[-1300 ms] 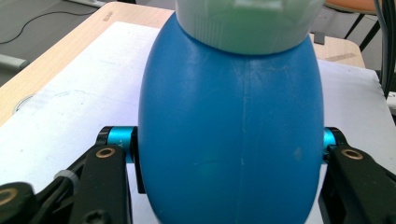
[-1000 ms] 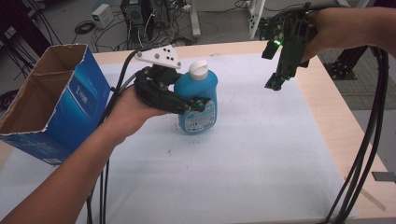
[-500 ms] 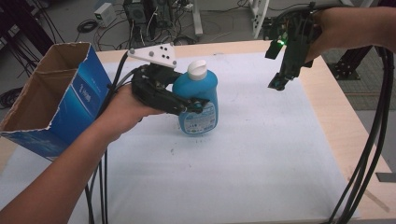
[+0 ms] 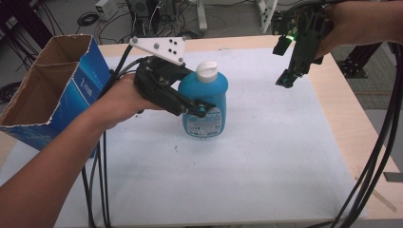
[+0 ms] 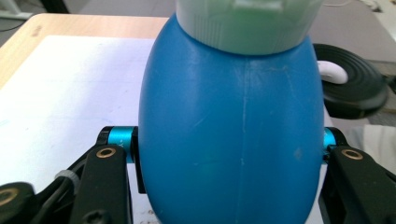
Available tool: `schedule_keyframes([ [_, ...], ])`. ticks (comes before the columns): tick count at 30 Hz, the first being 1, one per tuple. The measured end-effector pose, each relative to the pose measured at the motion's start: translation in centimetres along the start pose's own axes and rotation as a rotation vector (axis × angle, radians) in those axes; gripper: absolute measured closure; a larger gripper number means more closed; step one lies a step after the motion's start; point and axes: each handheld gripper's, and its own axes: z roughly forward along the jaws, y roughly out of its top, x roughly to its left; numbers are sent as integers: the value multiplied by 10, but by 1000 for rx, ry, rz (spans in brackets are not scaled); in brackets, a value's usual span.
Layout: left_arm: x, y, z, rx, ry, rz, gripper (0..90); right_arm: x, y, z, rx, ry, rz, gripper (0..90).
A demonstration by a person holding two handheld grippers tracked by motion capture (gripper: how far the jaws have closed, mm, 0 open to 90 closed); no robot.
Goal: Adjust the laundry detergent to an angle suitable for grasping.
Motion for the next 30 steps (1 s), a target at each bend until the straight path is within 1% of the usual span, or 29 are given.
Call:
schedule_keyframes([
  [1,1,-1,0,-2,-16,0,432,0,0,0,0,1,3,17],
  [6,2,-4,3,6,-61,21,433,0,-3,1,3,-1,8,17],
  [12,3,-8,8,34,-112,65,434,0,-4,3,5,1,12,17],
  [19,5,-10,10,12,-161,94,435,-1,-4,5,6,7,17,17],
  [20,5,-10,11,14,-170,107,435,-1,-4,6,6,7,17,17],
  [24,5,-12,15,28,-190,117,435,-1,-5,7,5,8,22,17],
  [30,6,-13,20,31,-202,123,435,-1,-7,9,5,13,26,16],
])
